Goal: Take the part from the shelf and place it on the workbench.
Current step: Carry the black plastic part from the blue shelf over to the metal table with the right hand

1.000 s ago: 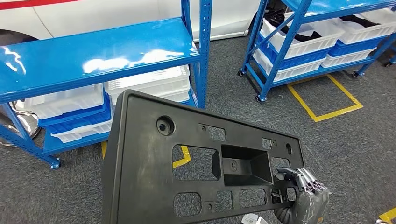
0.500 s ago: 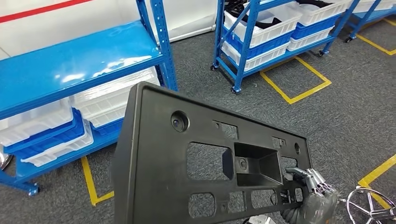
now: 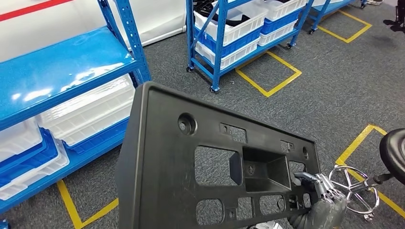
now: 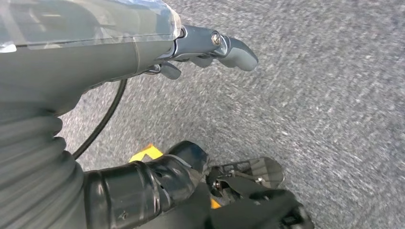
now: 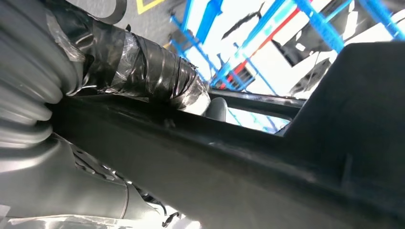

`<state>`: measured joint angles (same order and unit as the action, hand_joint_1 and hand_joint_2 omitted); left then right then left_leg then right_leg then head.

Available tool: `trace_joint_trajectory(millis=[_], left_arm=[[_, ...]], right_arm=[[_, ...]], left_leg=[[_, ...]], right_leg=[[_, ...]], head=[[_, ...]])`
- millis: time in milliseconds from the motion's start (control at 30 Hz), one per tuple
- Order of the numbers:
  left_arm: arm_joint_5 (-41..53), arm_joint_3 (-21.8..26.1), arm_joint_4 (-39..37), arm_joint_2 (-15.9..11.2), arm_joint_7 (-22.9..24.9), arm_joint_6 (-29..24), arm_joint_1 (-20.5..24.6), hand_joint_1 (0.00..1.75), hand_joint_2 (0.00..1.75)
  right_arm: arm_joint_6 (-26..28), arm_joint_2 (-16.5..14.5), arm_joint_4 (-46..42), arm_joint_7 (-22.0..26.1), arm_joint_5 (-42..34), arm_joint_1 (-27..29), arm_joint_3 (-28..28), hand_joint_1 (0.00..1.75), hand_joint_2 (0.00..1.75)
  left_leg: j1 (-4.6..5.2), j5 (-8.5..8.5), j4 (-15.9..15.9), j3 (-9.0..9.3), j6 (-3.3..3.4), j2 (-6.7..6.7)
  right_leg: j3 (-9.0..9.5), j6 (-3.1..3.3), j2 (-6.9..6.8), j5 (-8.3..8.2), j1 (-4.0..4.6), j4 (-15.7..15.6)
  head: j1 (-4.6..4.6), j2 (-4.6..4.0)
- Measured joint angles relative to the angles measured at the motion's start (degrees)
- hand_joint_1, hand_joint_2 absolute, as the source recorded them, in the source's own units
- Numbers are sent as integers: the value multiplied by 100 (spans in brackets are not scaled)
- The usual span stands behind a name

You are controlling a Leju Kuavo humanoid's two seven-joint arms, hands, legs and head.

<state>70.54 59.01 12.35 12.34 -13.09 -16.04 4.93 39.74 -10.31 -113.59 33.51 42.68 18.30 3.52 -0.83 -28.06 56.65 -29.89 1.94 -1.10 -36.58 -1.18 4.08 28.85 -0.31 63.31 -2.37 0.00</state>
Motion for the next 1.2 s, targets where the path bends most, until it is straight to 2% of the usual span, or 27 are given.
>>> trace_joint_trajectory(millis=[33, 67, 100, 133, 167, 233, 300, 333, 400, 433, 500, 567, 600, 633, 667, 700, 733, 767, 800, 867, 933, 1000, 1067, 1100, 1133, 1167, 1200], left_arm=[[2, 0, 0, 1, -1, 3, -3, 0, 175], [3, 0, 0, 1, 0, 7, -9, 0, 175], [3, 0, 0, 2, 2, 9, -15, 0, 175], [3, 0, 0, 1, 3, 9, -19, 0, 175], [3, 0, 0, 1, 4, 9, -18, 0, 175], [9, 0, 0, 5, 4, 9, -11, 0, 175], [19, 0, 0, 9, 4, 9, -6, 0, 175], [23, 0, 0, 9, 4, 9, -3, 0, 175], [26, 0, 0, 10, 5, 9, 8, 0, 175], [26, 0, 0, 10, 5, 9, 16, 0, 175], [27, 0, 0, 11, 9, 9, 17, 0, 175], [28, 0, 0, 11, 20, 10, -1, 0, 175], [29, 0, 0, 11, 26, 10, -12, 0, 175], [30, 0, 0, 11, 31, 11, -17, 0, 175], [32, 0, 0, 11, 34, 11, -20, 0, 175], [34, 0, 0, 11, 38, 12, -19, 0, 175], [36, 0, 0, 10, 40, 12, -18, 0, 175], [36, 0, 0, 10, 41, 13, -24, 0, 175], [34, 0, 0, 10, 39, 14, -28, 0, 175], [28, 0, 0, 11, 33, 21, -29, 0, 175], [14, 1, 0, 13, 25, 32, -18, 0, 175], [-1, 1, 0, 17, -1, 57, -15, 0, 175], [-6, 0, 0, 19, -38, 95, -22, 0, 175], [-8, 1, 0, 18, -55, 110, -29, 0, 175], [-11, 1, 0, 16, -70, 121, -35, 0, 175], [-13, 2, 0, 15, -84, 128, -37, 0, 175], [-15, 2, 0, 14, -93, 134, -34, 0, 175]], right_arm=[[0, -1, -4, 1, 1, -1, -14, 173, 175], [0, -1, -6, 1, 1, -3, -22, 173, 175], [0, -1, -5, 0, 0, 0, -28, 173, 175], [0, -1, -4, -1, 0, 5, -32, 173, 175], [0, -1, -4, -1, -1, 8, -35, 173, 175], [0, -1, -4, -1, -3, 6, -37, 173, 175], [0, -1, -5, -5, -14, -3, -38, 173, 175], [0, -1, -5, -10, -24, -6, -39, 173, 175], [0, -1, -6, -21, -43, -3, -43, 173, 175], [1, -1, -7, -26, -48, 0, -45, 173, 175], [2, -2, -10, -32, -52, -3, -48, 173, 175], [2, -4, -10, -36, -52, -9, -49, 173, 175], [2, -5, -9, -37, -52, -7, -49, 173, 175], [2, -5, -8, -38, -52, -5, -50, 173, 175], [2, -5, -7, -40, -52, -4, -50, 173, 175], [2, -5, -7, -41, -52, -3, -50, 173, 175], [2, -5, -7, -42, -52, -3, -50, 173, 175], [2, -5, -7, -43, -52, -5, -50, 173, 175], [2, -5, -7, -43, -52, -8, -50, 173, 175], [2, -5, -7, -46, -52, -13, -51, 173, 175], [2, -5, -7, -50, -51, -5, -55, 173, 175], [2, -5, -8, -51, -51, 2, -69, 173, 175], [2, -5, -9, -51, -52, 0, -81, 173, 175], [2, -5, -8, -51, -52, 0, -85, 173, 175], [2, -5, -8, -51, -52, 3, -89, 173, 175], [2, -5, -7, -51, -52, 8, -95, 173, 175], [2, -5, -7, -51, -52, 11, -101, 173, 175]], left_leg=[[16, 6, -13, 5, 17, 80], [25, 3, -12, 2, 26, 161], [31, -5, -8, -2, 29, 246], [34, -14, -5, -1, 26, 327], [34, -25, -1, 4, 17, 403], [32, -61, 16, 34, -22, 532], [54, -113, 52, 62, -87, 626], [67, -131, 64, 74, -118, 666], [69, -154, 68, 96, -173, 749], [55, -191, 94, 94, -203, 713], [26, -435, 413, -34, -245, 480], [14, -829, 1162, -376, -256, 229], [14, -961, 1529, -552, -258, 184], [14, -989, 1742, -662, -257, 168], [13, -889, 1728, -669, -252, 160], [11, -691, 1489, -572, -241, 138], [6, -451, 1101, -409, -226, 66], [1, -272, 721, -252, -210, -70], [-8, -170, 422, -136, -197, -195], [-2, -158, 207, -56, -178, -324], [-3, -129, 155, -33, -127, -209], [-15, -84, 90, -14, -50, -63], [-2, -76, 69, -6, -6, 90], [9, -84, 73, -7, 1, 175], [16, -93, 77, -6, 3, 261], [19, -106, 81, 0, 1, 346], [21, -123, 85, 11, -7, 422]], right_leg=[[-155, -19, -174, 187, -1, 328], [-334, -42, -275, 369, -13, 703], [-480, -67, -323, 481, -31, 1012], [-540, -89, -349, 490, -52, 1150], [-485, -109, -375, 392, -75, 1064], [-75, -129, -540, 40, -105, 340], [265, -89, -741, -149, -75, -280], [315, -56, -779, -153, -52, -386], [299, 21, -673, -159, -27, -398], [297, 57, -619, -169, -33, -410], [300, 142, -510, -196, -56, -443], [290, 194, -394, -202, -48, -446], [287, 203, -324, -202, -39, -442], [285, 205, -247, -202, -32, -437], [287, 205, -165, -202, -28, -429], [294, 203, -82, -201, -28, -421], [299, 196, -1, -197, -31, -409], [296, 180, 75, -191, -27, -392], [277, 157, 142, -191, -27, -370], [222, 89, 256, -213, -37, -356], [180, 23, 320, -236, -55, -357], [68, -21, 84, -85, -41, -134], [-221, -56, -238, 255, -33, 484], [-390, -75, -303, 400, -41, 835], [-507, -91, -334, 463, -51, 1075], [-532, -102, -356, 425, -59, 1132], [-446, -107, -382, 293, -63, 978]], head=[[-5, 0], [-8, 0], [-8, 0], [-8, 0], [-8, 0], [-9, 0], [-6, 0], [-2, 0], [4, 0], [3, 0], [5, 0], [6, 0], [5, 0], [5, 0], [5, 0], [5, 0], [5, 0], [4, 0], [4, 0], [4, 0], [4, 0], [-7, 0], [-16, 0], [-15, 0], [-15, 0], [-14, 0], [-15, 0]])
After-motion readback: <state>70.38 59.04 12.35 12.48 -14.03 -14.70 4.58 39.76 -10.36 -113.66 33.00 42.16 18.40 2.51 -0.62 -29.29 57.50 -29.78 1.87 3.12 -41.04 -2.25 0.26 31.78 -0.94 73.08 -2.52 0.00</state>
